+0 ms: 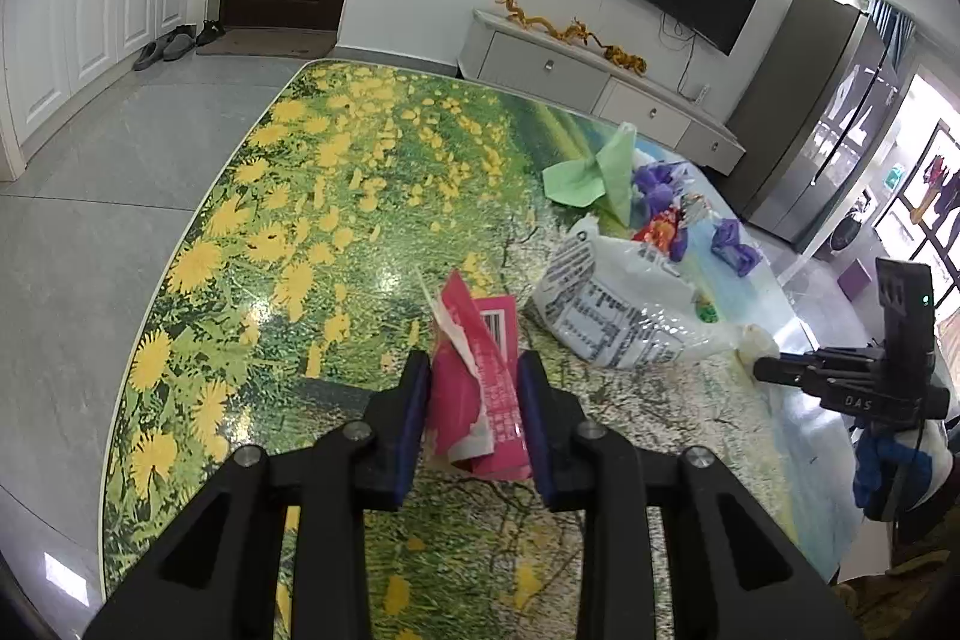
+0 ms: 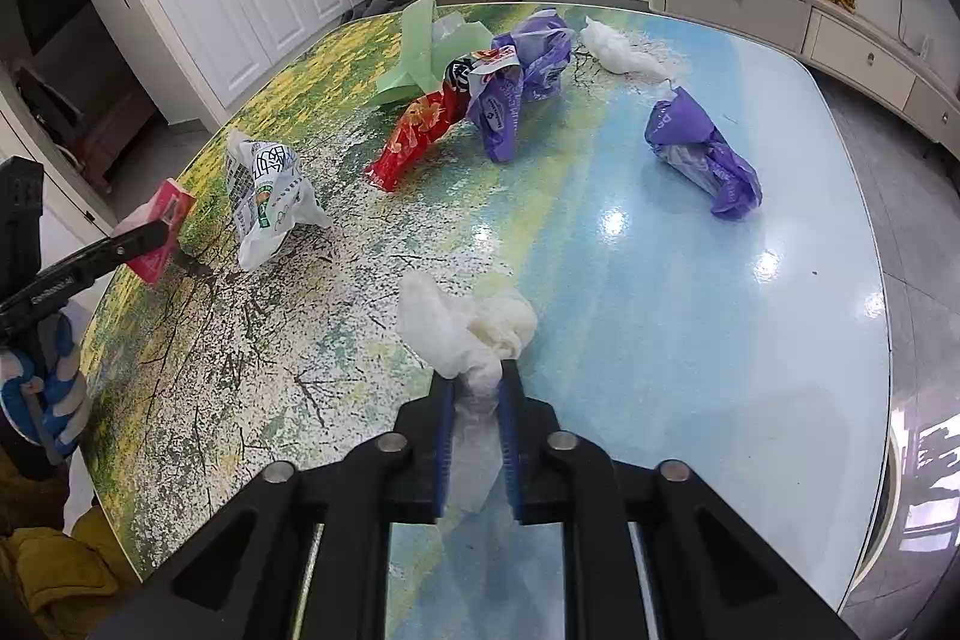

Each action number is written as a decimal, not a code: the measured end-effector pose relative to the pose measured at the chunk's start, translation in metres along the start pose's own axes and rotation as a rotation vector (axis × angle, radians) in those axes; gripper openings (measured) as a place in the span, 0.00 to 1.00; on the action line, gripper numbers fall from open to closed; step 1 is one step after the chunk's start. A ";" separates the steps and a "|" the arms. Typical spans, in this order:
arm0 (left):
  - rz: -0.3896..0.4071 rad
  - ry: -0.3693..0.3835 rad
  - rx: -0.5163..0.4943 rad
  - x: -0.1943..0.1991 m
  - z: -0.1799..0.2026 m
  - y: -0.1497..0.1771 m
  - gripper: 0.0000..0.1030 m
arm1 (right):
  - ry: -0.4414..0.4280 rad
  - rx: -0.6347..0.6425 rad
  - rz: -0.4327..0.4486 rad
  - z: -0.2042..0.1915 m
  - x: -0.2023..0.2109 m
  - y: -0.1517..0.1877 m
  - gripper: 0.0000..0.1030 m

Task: Collect trash
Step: 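Drop the tissue and pink box into the bin from both grippers, then grasp the red chip bag with the left gripper while the right grasps a purple bag, then carry the red bag and purple bag over the bin and open both grippers, then grasp the white printed plastic bag with the left gripper while the right grasps white tissue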

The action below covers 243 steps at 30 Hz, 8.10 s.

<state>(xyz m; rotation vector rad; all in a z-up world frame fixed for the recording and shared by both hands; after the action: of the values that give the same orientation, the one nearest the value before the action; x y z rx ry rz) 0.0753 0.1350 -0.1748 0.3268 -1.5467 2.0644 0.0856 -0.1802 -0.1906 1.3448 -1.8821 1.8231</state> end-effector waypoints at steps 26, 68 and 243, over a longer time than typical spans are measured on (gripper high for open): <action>-0.153 0.454 -0.197 -0.069 0.282 -0.044 0.27 | 0.226 -0.394 0.336 0.188 0.154 0.062 0.10; -0.157 0.403 -0.381 -0.111 0.349 -0.027 0.59 | 0.361 -0.386 0.360 0.216 0.186 0.038 0.37; -0.002 0.022 -0.082 -0.129 0.037 -0.049 0.18 | 0.135 -0.053 0.155 0.086 -0.073 -0.136 0.51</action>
<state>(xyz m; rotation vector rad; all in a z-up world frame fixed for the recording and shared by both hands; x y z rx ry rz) 0.2041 0.0755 -0.1867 0.2746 -1.6123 1.9896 0.2599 -0.1982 -0.1651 1.0566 -1.9970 1.8685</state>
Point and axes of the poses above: each gripper's, at about its wrist camera, not at the fingertips, and x roughly against the way its jaws point, z to its right, y to its underside, the point moved 4 cm from there along -x, roughly the way its jaws point, and after that the axes turned 15 degrees about z, right-handed, at the moved point
